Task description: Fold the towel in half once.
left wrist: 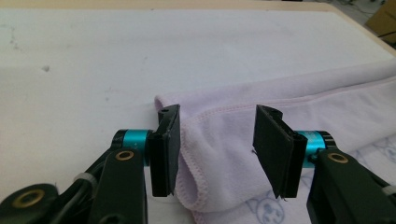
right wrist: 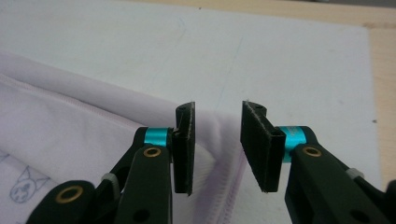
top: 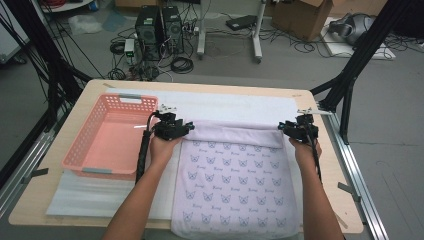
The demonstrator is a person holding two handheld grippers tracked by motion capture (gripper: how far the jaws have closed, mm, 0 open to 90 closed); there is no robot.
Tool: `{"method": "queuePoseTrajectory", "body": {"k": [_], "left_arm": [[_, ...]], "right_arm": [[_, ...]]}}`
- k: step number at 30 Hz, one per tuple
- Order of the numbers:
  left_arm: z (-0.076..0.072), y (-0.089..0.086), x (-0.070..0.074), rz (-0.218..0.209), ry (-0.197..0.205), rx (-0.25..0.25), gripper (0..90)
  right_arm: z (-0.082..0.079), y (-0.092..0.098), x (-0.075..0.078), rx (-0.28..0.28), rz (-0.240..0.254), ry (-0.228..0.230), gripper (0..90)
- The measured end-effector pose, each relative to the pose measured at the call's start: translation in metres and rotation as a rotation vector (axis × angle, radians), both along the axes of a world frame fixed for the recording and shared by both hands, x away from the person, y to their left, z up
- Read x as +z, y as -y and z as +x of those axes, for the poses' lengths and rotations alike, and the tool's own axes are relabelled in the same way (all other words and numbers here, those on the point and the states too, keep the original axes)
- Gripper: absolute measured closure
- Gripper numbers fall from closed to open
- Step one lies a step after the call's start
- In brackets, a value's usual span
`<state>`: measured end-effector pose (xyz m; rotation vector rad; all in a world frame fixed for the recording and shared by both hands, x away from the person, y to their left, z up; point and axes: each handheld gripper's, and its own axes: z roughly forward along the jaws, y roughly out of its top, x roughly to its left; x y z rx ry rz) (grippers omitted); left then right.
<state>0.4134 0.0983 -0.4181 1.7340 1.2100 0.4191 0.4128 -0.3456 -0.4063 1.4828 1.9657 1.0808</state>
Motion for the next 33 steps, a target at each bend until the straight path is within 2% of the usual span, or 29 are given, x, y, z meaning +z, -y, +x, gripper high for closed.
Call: {"method": "queuePoseTrajectory", "body": {"k": [3, 5, 8, 10, 13, 15, 17, 19, 23, 25, 26, 30, 33], "left_arm": [[-0.001, -0.002, 0.001, 0.009, 0.015, -0.011, 51.6], [-0.001, -0.002, -0.001, 0.015, 0.01, -0.021, 52.5], [0.0, 0.004, -0.008, 0.046, -0.007, -0.037, 53.5], [0.001, 0.007, -0.013, 0.058, -0.026, -0.039, 53.6], [0.002, 0.012, -0.022, 0.095, -0.081, -0.034, 55.0], [0.002, 0.015, -0.025, 0.137, -0.092, -0.038, 62.6], [-0.003, 0.015, -0.026, 0.144, -0.049, -0.022, 75.7], [-0.006, 0.014, -0.027, 0.143, -0.046, -0.024, 82.5], [-0.015, 0.011, -0.024, 0.15, -0.025, -0.051, 84.1], [-0.023, 0.01, -0.02, 0.134, 0.011, -0.059, 84.2], [-0.026, 0.01, -0.019, 0.123, 0.015, -0.062, 84.1], [-0.041, 0.004, -0.016, 0.098, 0.044, -0.083, 83.7], [-0.051, 0.003, -0.015, 0.112, 0.066, -0.103, 83.8]], "right_arm": [[-0.005, 0.005, 0.006, -0.016, 0.02, 0.019, 60.1], [-0.007, 0.007, 0.008, -0.014, 0.034, 0.025, 60.1], [-0.007, 0.002, 0.005, 0.031, 0.046, -0.007, 60.6], [-0.007, -0.004, -0.002, 0.061, 0.024, -0.044, 60.7], [-0.005, -0.011, -0.012, 0.077, -0.032, -0.101, 60.7], [-0.004, -0.013, -0.016, 0.065, -0.057, -0.125, 63.4], [-0.003, -0.014, -0.018, 0.078, -0.071, -0.131, 74.0], [-0.003, -0.016, -0.018, 0.094, -0.098, -0.141, 85.9], [-0.009, -0.016, -0.014, 0.116, -0.115, -0.129, 86.7], [-0.016, -0.014, -0.011, 0.123, -0.116, -0.099, 86.8], [-0.02, -0.012, -0.01, 0.127, -0.114, -0.084, 86.8], [-0.042, -0.002, -0.013, 0.133, -0.074, -0.052, 86.7], [-0.059, 0.003, -0.012, 0.143, -0.053, -0.023, 86.8]]}}
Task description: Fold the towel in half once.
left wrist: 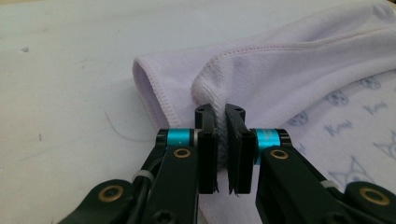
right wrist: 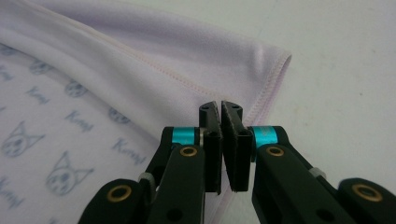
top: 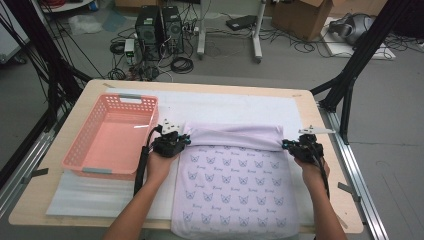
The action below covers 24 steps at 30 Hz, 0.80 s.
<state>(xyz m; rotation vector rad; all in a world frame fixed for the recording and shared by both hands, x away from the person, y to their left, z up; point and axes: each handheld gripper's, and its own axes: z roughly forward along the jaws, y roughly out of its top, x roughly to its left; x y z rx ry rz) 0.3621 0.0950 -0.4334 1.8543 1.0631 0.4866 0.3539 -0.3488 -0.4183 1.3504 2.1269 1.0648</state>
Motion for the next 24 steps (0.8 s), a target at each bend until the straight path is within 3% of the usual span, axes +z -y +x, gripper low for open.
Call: {"method": "queuePoseTrajectory", "body": {"k": [9, 13, 20, 22, 24], "left_arm": [[-0.038, -0.008, -0.005, 0.01, 0.056, -0.044, 82.9], [-0.052, -0.012, -0.01, -0.002, 0.05, -0.063, 83.2], [-0.071, -0.014, -0.012, -0.005, 0.04, -0.102, 82.3], [-0.073, -0.015, -0.013, -0.013, 0.015, -0.092, 76.1], [-0.072, -0.017, -0.012, -0.032, -0.012, -0.073, 63.1]], "right_arm": [[-0.05, 0.004, -0.005, 0.036, 0.039, 0.06, 86.8], [-0.067, 0.007, -0.011, 0.046, 0.044, 0.06, 86.7], [-0.082, 0.011, -0.012, 0.056, 0.042, 0.057, 86.7], [-0.086, 0.011, -0.013, 0.066, 0.036, 0.053, 86.7], [-0.089, 0.012, -0.014, 0.068, 0.035, 0.053, 86.7]]}}
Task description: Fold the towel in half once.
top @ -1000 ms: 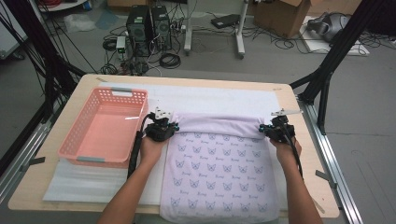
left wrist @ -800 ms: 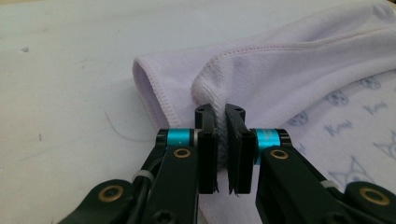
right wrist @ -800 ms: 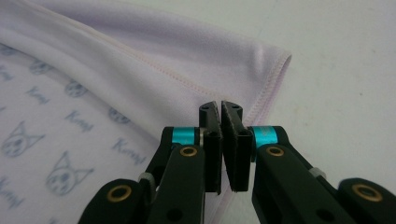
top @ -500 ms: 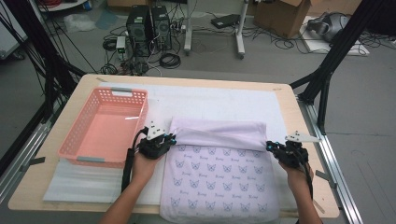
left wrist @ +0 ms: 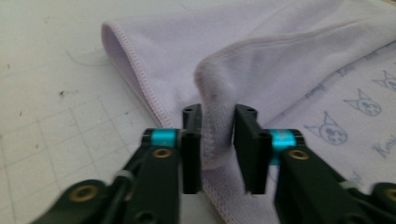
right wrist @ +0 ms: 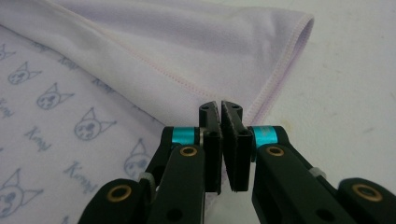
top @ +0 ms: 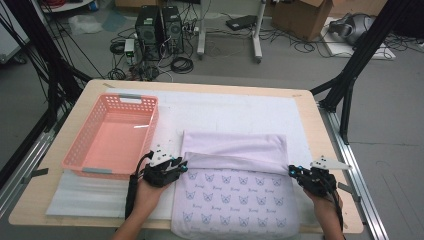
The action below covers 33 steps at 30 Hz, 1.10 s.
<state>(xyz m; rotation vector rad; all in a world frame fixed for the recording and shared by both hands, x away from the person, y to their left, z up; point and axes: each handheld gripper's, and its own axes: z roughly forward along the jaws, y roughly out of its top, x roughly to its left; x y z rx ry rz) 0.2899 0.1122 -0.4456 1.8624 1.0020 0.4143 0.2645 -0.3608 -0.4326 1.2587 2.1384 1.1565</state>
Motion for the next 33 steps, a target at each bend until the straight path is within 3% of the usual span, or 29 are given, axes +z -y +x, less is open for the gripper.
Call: {"method": "queuePoseTrajectory", "body": {"k": [3, 5, 9, 13, 15, 18, 19, 28, 33], "left_arm": [[0.006, -0.001, 0.004, -0.041, -0.008, 0.012, 51.9], [0.012, 0.001, 0.008, -0.06, -0.007, 0.01, 48.9], [0.028, 0.01, 0.011, -0.063, 0.002, -0.006, 44.2], [0.044, 0.025, 0.006, 0.002, -0.045, -0.021, 44.2], [0.045, 0.029, 0.003, 0.012, -0.055, -0.014, 51.1], [0.039, 0.031, 0.004, 0.034, -0.02, -0.052, 78.3], [0.036, 0.031, 0.005, 0.032, -0.003, -0.058, 83.4], [0.006, 0.017, 0.013, -0.012, 0.044, -0.104, 83.8], [-0.012, 0.009, 0.01, -0.005, 0.051, -0.12, 83.5]], "right_arm": [[-0.001, 0.0, 0.0, 0.004, 0.005, -0.001, 86.6], [-0.001, -0.002, 0.0, 0.005, 0.007, -0.001, 86.5], [0.0, -0.004, 0.001, 0.006, 0.011, 0.008, 86.4], [0.001, -0.004, 0.0, -0.003, 0.014, 0.002, 86.4], [0.0, -0.004, 0.001, -0.005, 0.017, -0.001, 86.4], [0.0, -0.003, 0.001, -0.005, 0.019, 0.004, 86.3], [0.0, -0.003, 0.001, -0.008, 0.024, 0.002, 86.2], [-0.007, -0.002, 0.004, -0.013, 0.027, 0.013, 86.1], [-0.017, -0.001, 0.004, -0.017, 0.033, 0.011, 86.5]]}}
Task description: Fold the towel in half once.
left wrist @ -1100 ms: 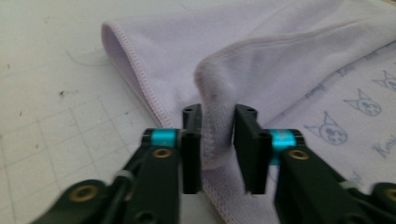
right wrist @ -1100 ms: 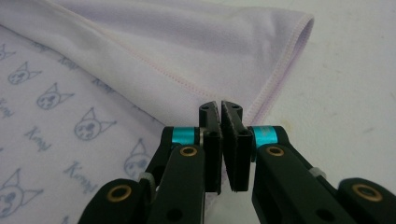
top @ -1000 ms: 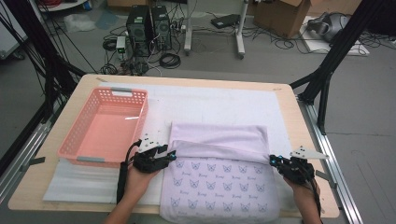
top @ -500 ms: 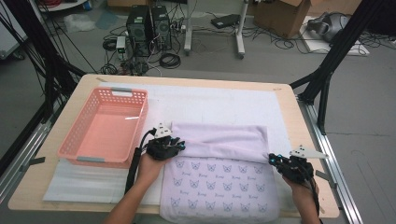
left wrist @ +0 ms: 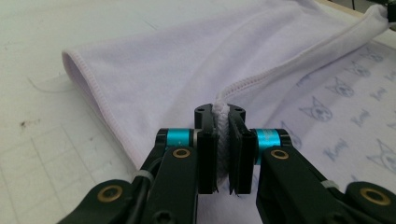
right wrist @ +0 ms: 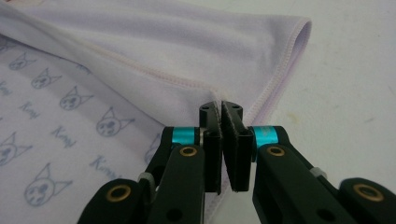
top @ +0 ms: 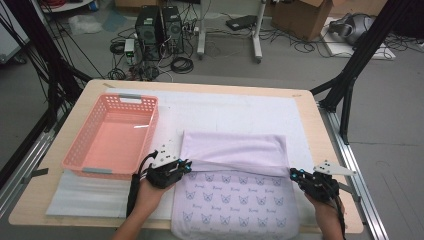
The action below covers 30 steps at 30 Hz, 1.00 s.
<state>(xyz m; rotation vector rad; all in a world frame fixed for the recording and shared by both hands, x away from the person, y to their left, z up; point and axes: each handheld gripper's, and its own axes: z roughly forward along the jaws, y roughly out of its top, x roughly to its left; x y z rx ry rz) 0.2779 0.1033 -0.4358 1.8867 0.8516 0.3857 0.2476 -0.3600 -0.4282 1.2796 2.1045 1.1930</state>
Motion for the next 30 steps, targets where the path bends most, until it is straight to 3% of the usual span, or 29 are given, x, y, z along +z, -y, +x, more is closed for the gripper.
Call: {"method": "queuePoseTrajectory", "body": {"k": [10, 16, 21, 22, 24, 26, 30], "left_arm": [[-0.038, -0.005, -0.009, -0.003, 0.011, 0.011, 82.3], [-0.06, -0.005, -0.009, -0.001, 0.023, 0.009, 82.2], [-0.071, -0.006, -0.01, 0.007, 0.024, 0.008, 82.6], [-0.073, -0.005, -0.011, 0.01, 0.025, 0.011, 82.6], [-0.073, -0.004, -0.013, 0.012, 0.022, 0.019, 82.2], [-0.074, -0.004, -0.013, 0.014, 0.023, 0.028, 81.1], [-0.075, -0.004, -0.015, 0.016, 0.021, 0.039, 79.8]], "right_arm": [[-0.029, -0.003, -0.001, 0.017, -0.007, -0.011, 86.8], [-0.054, 0.005, -0.002, 0.005, -0.023, -0.021, 89.4], [-0.071, 0.016, -0.002, -0.017, 0.011, -0.022, 89.2], [-0.073, 0.017, -0.002, -0.022, 0.015, -0.018, 88.0], [-0.074, 0.015, -0.003, -0.042, 0.03, -0.013, 70.7], [-0.072, 0.009, -0.005, -0.06, 0.055, -0.015, 59.7], [-0.057, -0.01, -0.007, -0.069, 0.055, -0.022, 56.9]]}}
